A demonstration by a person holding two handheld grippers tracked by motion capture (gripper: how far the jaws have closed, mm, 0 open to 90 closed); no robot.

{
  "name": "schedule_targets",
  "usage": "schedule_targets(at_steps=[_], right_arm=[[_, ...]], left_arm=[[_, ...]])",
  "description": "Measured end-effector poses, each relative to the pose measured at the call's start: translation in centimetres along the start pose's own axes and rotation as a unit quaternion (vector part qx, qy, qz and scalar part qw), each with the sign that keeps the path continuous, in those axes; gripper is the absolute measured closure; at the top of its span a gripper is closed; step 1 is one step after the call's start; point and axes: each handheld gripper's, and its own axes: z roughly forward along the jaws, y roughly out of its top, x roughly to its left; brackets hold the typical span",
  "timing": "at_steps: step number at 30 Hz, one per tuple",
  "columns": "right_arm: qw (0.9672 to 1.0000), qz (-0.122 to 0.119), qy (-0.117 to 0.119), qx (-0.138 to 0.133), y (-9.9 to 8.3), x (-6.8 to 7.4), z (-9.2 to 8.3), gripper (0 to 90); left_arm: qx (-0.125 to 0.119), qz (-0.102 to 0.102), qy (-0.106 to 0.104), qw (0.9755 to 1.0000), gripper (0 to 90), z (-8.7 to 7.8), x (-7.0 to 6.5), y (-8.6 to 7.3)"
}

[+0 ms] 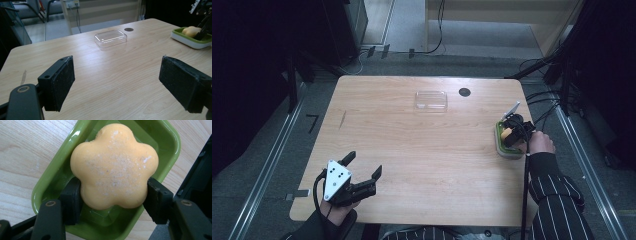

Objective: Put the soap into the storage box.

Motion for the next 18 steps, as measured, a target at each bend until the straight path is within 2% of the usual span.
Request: schedule_targets(at_steps=[18], right_arm=[[1.0000, 0.001, 0.000, 0.009, 0.01, 0.17, 0.11, 39.1]], left_arm=[[0.000, 0.000, 0.000, 1.0000, 13.7, -0.03, 0.00, 0.01]])
